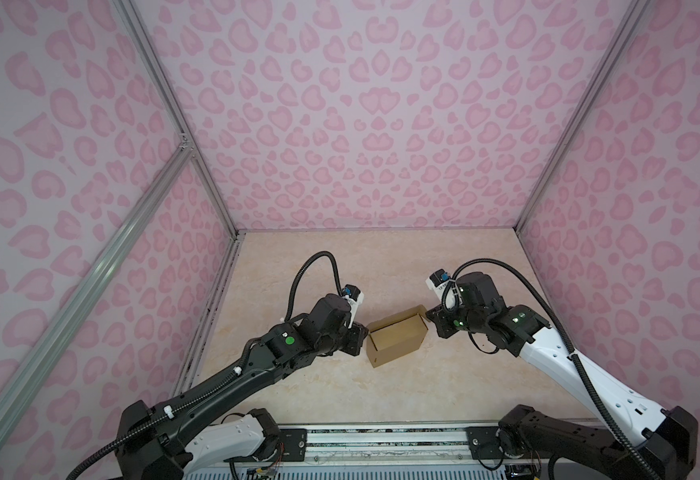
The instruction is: Fold the paper box
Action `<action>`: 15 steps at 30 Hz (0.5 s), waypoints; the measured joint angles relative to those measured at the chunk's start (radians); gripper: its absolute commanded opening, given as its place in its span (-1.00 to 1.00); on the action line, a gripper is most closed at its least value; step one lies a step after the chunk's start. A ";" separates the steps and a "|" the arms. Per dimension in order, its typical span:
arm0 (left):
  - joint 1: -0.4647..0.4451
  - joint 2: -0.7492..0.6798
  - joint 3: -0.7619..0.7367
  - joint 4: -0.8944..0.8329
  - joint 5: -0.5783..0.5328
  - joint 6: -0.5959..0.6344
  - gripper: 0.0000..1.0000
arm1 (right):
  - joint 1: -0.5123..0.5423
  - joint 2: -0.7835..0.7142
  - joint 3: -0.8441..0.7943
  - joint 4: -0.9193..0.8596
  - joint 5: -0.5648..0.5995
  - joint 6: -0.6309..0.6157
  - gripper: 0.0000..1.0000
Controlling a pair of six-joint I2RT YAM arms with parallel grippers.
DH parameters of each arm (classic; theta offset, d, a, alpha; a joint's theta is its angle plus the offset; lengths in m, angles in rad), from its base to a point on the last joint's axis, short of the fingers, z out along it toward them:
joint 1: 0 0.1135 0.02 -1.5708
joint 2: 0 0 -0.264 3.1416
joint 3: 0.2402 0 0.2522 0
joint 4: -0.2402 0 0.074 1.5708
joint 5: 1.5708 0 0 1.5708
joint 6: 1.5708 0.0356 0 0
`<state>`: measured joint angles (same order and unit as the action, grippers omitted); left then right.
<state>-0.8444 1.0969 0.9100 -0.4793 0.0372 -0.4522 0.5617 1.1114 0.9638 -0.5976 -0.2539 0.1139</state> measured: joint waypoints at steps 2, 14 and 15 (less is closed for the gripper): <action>0.000 0.001 0.002 0.000 0.000 0.000 -0.57 | 0.005 -0.002 0.000 0.000 0.000 0.006 -0.86; 0.000 0.004 0.003 -0.007 0.008 -0.019 -0.67 | 0.053 -0.009 0.005 -0.023 0.018 0.026 -0.91; 0.000 0.003 0.003 -0.009 0.008 -0.019 -0.67 | 0.056 -0.010 0.005 -0.025 0.018 0.026 -0.91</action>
<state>-0.8444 1.1000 0.9127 -0.4885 0.0452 -0.4713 0.6182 1.1015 0.9688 -0.6228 -0.2359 0.1394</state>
